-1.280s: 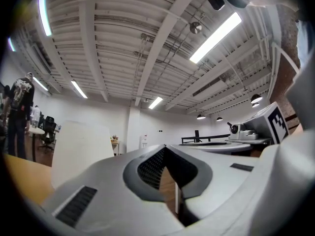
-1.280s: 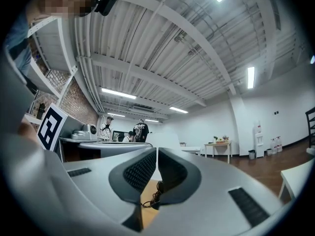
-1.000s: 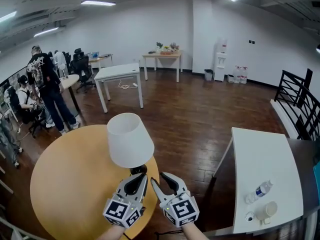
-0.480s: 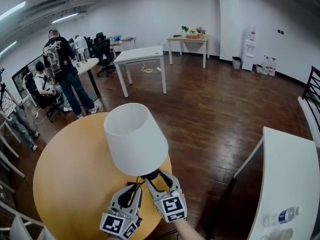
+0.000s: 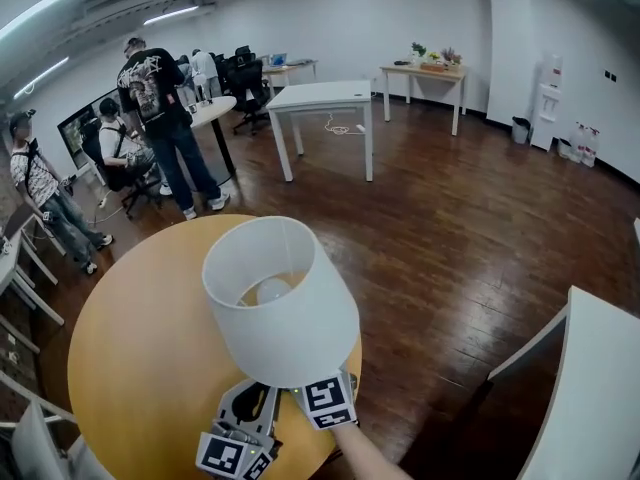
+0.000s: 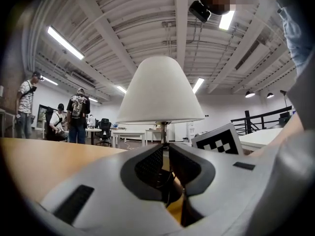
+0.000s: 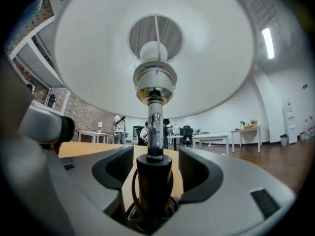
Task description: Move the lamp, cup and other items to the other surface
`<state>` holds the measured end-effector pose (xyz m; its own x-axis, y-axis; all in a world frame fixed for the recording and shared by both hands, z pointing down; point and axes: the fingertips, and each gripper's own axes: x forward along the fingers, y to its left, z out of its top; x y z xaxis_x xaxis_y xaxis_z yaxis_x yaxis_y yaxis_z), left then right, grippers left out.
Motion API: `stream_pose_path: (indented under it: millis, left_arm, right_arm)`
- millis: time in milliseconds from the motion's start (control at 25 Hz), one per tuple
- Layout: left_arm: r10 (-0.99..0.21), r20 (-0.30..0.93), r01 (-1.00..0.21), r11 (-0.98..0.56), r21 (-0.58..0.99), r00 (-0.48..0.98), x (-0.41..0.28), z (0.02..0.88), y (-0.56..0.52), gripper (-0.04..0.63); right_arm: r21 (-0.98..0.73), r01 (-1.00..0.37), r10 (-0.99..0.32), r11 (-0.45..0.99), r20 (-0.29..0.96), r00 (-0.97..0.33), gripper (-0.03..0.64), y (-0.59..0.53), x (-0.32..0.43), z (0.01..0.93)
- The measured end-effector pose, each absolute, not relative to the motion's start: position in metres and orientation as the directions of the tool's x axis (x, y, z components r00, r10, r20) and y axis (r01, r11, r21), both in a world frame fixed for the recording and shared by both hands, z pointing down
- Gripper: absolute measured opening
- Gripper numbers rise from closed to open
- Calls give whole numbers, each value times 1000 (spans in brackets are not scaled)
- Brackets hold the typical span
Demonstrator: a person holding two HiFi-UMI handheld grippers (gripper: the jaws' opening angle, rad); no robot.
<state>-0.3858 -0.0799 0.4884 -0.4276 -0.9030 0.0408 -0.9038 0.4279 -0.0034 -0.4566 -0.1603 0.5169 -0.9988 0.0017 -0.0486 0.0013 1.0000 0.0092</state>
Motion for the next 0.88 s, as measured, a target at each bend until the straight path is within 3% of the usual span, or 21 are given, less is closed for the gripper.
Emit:
stream_pose_path:
  millis: [80,160,560,760,880]
  left_arm:
    - [-893,43,-893,449,5,-449,-390,492,-77,51]
    - [-885,48,-886,464,10,-463,-392,494,-74,51]
    - [-884,30,-884,467,-2,-467,-403,483,-69,51]
    - [-941,1,-941,337,8,-337,-366,460,-120,51]
    - [-977,-28,-977,212,14,-212,-323,454,-171,51]
  right_arm:
    - [19,-5,-4,1000,-43,-999,272,-165,-454,514]
    - [26,-24,-23,999,-36,-999,133,-173,-446,509]
    - [68,-109,-109,992,-8,-994,130,-207,-410,488]
    - [89,-167,-168,982,7,-986,130,-229,-386,477]
    - [95,-282,-285,955,24,-958,130,-266,-340,468]
